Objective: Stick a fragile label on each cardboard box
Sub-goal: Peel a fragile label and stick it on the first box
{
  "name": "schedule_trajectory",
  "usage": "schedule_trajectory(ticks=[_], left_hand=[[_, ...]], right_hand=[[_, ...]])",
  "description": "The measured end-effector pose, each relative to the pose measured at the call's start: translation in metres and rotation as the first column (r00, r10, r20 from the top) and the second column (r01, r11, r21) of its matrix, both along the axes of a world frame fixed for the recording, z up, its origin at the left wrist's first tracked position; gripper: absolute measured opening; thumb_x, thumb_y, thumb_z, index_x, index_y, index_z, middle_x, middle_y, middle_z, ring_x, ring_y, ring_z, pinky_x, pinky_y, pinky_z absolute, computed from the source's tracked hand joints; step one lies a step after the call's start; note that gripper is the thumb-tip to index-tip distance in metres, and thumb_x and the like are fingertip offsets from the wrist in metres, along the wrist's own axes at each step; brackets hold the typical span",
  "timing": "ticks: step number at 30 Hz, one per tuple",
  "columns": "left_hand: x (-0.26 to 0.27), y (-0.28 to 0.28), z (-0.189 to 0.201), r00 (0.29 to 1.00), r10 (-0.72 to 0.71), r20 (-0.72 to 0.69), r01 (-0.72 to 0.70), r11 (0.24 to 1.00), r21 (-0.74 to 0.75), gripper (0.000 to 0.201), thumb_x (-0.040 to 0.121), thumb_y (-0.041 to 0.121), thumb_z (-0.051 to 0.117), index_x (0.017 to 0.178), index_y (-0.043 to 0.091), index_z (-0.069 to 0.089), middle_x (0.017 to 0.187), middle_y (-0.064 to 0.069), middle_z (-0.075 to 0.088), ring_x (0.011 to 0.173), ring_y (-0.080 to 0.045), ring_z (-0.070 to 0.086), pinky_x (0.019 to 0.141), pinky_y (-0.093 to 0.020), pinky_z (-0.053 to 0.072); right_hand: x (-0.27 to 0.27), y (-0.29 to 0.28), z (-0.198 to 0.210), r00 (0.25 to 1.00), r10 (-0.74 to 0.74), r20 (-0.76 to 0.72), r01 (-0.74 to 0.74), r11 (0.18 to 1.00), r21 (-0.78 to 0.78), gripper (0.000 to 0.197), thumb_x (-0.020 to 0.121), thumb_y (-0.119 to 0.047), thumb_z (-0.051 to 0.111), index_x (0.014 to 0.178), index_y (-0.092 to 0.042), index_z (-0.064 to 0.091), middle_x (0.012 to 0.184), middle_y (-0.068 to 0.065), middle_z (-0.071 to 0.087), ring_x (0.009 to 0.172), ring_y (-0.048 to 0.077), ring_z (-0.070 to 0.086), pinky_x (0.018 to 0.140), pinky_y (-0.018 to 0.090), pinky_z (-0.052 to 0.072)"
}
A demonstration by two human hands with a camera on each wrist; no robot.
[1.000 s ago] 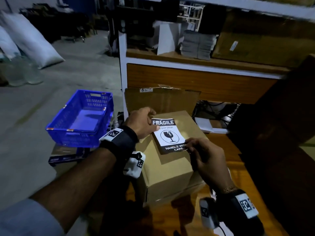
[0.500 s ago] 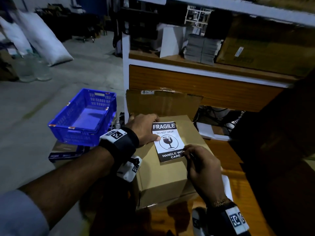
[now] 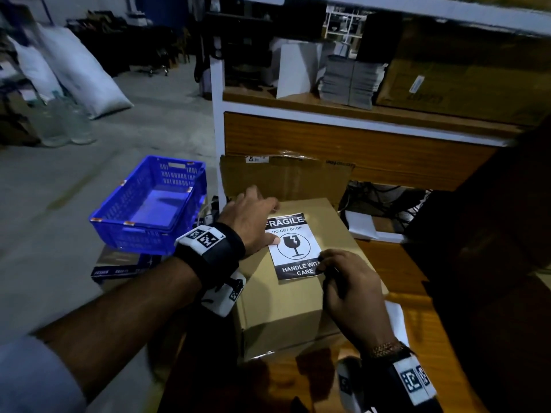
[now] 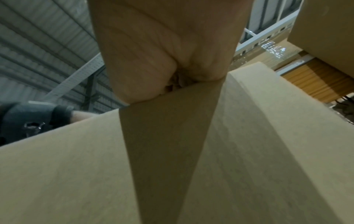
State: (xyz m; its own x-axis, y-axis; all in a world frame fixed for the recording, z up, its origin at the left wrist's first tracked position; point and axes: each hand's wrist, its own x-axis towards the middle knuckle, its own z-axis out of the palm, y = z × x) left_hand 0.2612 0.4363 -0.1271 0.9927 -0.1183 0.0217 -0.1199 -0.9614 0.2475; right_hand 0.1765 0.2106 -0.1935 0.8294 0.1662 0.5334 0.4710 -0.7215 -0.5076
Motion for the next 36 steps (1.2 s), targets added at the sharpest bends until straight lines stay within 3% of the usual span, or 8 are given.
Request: schedule_trajectory(ticks=[3,7,11,16,22,27,31,36], left_hand=[[-0.012,-0.004,0.004,0.993,-0.117,-0.004,0.117,0.987,0.112,0.065,0.081,0.055,0.079,0.139,0.034,0.056,0.134,0.002,0.052,0.120,-0.023,0.053,0.097,-0.043,0.048],[-0.023,-0.009,0.004,0.957,-0.231,-0.177,0.266,0.941,0.208,0.065,0.084,0.071,0.064,0.134,0.030,0.057,0.136,0.003,0.056,0.122,-0.025,0.054,0.097,-0.042,0.048],[-0.026,-0.011,0.003,0.946,-0.224,-0.235,0.280,0.929,0.241,0.083,0.086,0.076,0.056,0.151,0.028,0.039,0.157,-0.002,0.040,0.140,-0.026,0.040,0.109,-0.046,0.042],[-0.028,-0.005,0.001,0.924,-0.194,-0.329,0.273,0.938,0.214,0.105,0.087,0.080,0.051,0.165,0.024,0.006,0.172,0.001,0.001,0.156,-0.025,0.008,0.120,-0.055,0.023],[-0.024,0.000,-0.002,0.924,-0.152,-0.351,0.230,0.954,0.194,0.121,0.078,0.089,0.052,0.165,0.021,0.000,0.173,0.000,-0.006,0.158,-0.024,0.001,0.124,-0.057,0.011],[-0.022,0.001,-0.001,0.910,-0.131,-0.394,0.203,0.968,0.147,0.129,0.075,0.087,0.058,0.165,0.020,-0.005,0.172,0.002,-0.013,0.158,-0.022,-0.006,0.122,-0.057,0.001],[-0.022,-0.001,-0.002,0.901,-0.128,-0.414,0.200,0.970,0.135,0.131,0.073,0.086,0.062,0.164,0.020,-0.006,0.171,0.002,-0.016,0.158,-0.022,-0.010,0.121,-0.060,-0.003],[-0.022,0.002,-0.004,0.898,-0.144,-0.415,0.203,0.974,0.102,0.133,0.071,0.087,0.063,0.164,0.023,-0.008,0.170,0.003,-0.018,0.158,-0.022,-0.012,0.123,-0.061,-0.005]], right_hand=[[0.000,-0.001,-0.006,1.000,-0.008,-0.009,0.008,1.000,-0.029,0.033,0.078,0.011,0.067,0.098,-0.016,0.071,0.114,-0.005,0.069,0.110,0.013,0.063,0.095,0.030,0.053],[-0.002,0.001,-0.013,0.998,-0.052,-0.029,0.050,0.998,-0.046,0.032,0.084,0.005,0.068,0.108,-0.016,0.071,0.123,-0.002,0.068,0.128,0.020,0.056,0.103,0.042,0.052],[-0.007,-0.002,-0.018,0.997,-0.064,-0.038,0.063,0.997,-0.042,0.035,0.087,0.000,0.071,0.118,-0.015,0.074,0.130,-0.001,0.068,0.134,0.022,0.054,0.104,0.046,0.053],[-0.007,-0.006,-0.013,0.998,-0.035,-0.049,0.031,0.997,-0.073,0.030,0.087,-0.003,0.072,0.113,-0.016,0.076,0.128,-0.002,0.069,0.130,0.018,0.054,0.103,0.040,0.053],[-0.003,0.007,0.012,0.993,-0.080,-0.085,0.071,0.992,-0.103,0.007,0.089,-0.024,0.070,0.096,-0.023,0.070,0.100,-0.010,0.057,0.099,0.010,0.050,0.078,0.027,0.046],[0.014,0.016,0.018,0.961,-0.139,-0.239,0.135,0.990,-0.032,0.014,0.084,-0.040,0.073,0.087,-0.031,0.063,0.092,-0.014,0.052,0.090,0.010,0.054,0.073,0.031,0.051],[0.018,0.020,0.020,0.951,-0.145,-0.272,0.136,0.989,-0.052,0.013,0.078,-0.040,0.068,0.083,-0.031,0.059,0.088,-0.012,0.051,0.087,0.011,0.052,0.073,0.033,0.049],[0.019,-0.001,0.021,0.960,-0.111,-0.258,0.125,0.991,0.040,0.012,0.088,-0.018,0.074,0.094,-0.025,0.066,0.095,-0.011,0.059,0.085,0.001,0.056,0.064,0.008,0.041]])
